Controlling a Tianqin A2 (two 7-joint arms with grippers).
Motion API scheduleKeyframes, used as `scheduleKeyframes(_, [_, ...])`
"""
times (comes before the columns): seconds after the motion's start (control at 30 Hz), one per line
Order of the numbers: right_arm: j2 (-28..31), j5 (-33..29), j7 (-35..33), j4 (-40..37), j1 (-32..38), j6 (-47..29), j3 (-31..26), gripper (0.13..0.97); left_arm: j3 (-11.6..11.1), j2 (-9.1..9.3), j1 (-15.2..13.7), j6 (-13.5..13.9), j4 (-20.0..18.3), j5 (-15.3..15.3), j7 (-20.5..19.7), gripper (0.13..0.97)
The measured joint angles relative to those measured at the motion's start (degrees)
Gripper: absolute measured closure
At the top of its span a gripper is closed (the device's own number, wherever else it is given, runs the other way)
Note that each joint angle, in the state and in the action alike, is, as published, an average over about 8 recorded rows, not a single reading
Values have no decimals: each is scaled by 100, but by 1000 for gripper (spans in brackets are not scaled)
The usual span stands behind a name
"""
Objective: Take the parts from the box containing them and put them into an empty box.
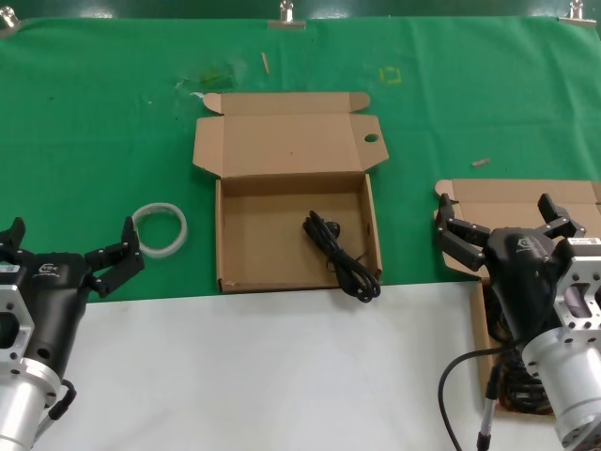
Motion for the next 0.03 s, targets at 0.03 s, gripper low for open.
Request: scheduleKeyframes(0.03, [0, 0, 0, 0, 0, 0, 0, 129, 0, 0, 0, 0, 0, 0, 0, 132])
